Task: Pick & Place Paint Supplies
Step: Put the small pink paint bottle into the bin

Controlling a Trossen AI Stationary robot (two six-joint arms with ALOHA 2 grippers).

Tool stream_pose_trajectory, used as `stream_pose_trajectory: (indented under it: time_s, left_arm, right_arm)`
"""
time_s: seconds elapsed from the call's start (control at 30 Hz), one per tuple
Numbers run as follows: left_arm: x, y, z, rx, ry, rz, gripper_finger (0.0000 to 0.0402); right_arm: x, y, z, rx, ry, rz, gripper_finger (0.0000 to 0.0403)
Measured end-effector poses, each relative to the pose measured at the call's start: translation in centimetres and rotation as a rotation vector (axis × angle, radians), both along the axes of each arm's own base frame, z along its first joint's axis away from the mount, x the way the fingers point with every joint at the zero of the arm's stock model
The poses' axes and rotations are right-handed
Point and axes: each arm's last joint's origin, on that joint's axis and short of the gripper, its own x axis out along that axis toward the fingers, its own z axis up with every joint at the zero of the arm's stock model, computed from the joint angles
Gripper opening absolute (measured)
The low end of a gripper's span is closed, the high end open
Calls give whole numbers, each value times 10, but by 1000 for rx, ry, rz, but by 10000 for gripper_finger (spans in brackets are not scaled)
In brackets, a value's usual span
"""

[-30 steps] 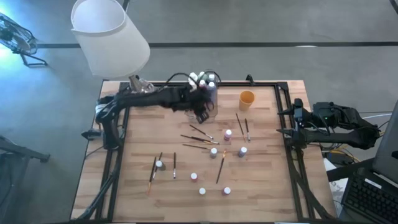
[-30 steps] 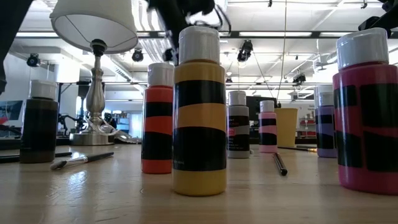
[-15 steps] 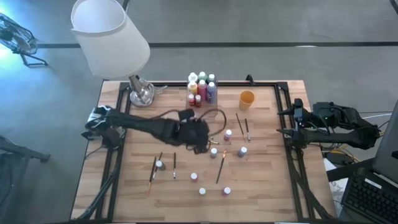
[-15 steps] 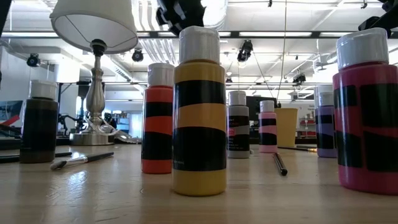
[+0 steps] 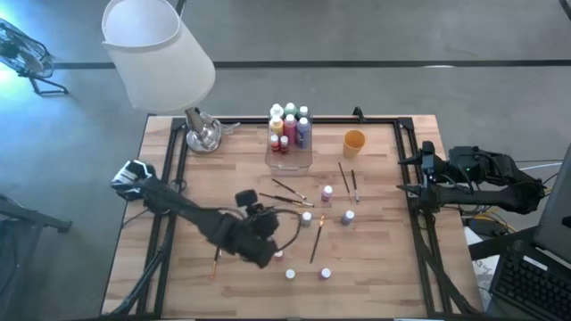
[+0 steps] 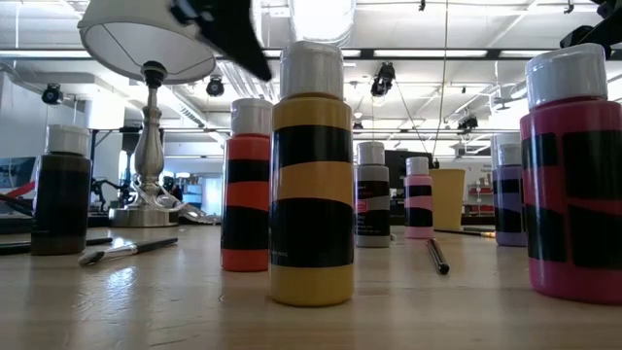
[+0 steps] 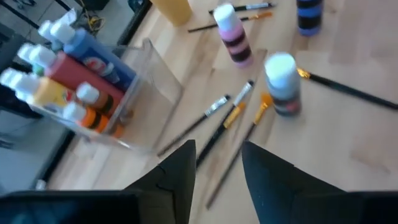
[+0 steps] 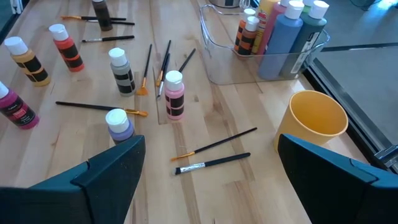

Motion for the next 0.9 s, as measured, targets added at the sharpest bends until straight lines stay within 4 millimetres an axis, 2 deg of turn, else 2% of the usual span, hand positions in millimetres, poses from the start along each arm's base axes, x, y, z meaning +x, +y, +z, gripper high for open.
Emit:
stream_pose_trajectory:
  time_s: [0.13,0.27,0.43,0.6,0.73,0.9]
  left_arm:
    - [-26,-9,-4,-5,-9,-50,130]
    - [-47,-10,-3,-27,-48,-173,123]
    - [-70,5,5,-95,-218,-352,113]
    - [-100,23,5,-206,-430,-662,110]
    - [-127,38,-11,-290,-573,-887,110]
    - [-158,57,-43,-326,-663,-934,110]
  right_arm:
    - [0,0,0,0,0,0,364]
    - [0,0,0,0,-4,0,364]
    - [4,0,6,7,-77,-9,364]
    - [9,-1,19,43,-234,-32,364]
    - [12,-1,28,98,-336,-57,364]
    - [15,-2,38,49,-434,-36,364]
